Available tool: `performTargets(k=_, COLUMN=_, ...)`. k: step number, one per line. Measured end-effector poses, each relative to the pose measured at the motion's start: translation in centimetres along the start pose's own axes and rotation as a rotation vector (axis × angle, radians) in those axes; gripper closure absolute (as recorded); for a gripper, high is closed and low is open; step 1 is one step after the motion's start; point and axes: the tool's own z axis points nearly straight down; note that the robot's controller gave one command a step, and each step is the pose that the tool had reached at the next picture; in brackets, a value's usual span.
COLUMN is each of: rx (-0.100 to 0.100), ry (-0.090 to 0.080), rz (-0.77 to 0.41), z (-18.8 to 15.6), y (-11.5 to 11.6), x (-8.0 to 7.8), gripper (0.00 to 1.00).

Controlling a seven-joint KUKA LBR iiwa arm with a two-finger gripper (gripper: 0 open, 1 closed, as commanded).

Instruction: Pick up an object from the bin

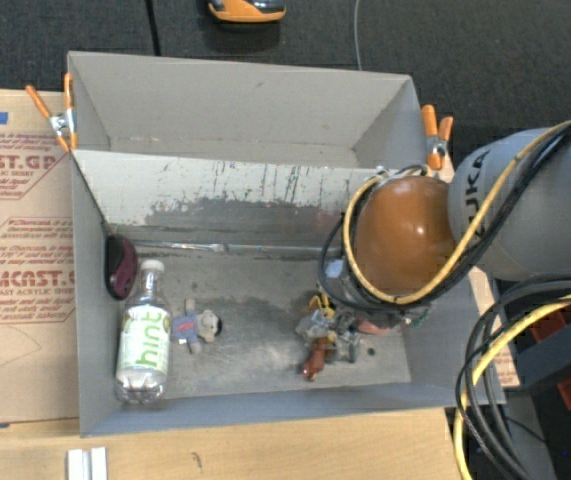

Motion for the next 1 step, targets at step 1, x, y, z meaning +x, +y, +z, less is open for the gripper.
performTargets(k=1, rx=-0.005, ry=0.004, rz=0.001, z=-0.7, y=0.16, x=0.06, gripper=1.0)
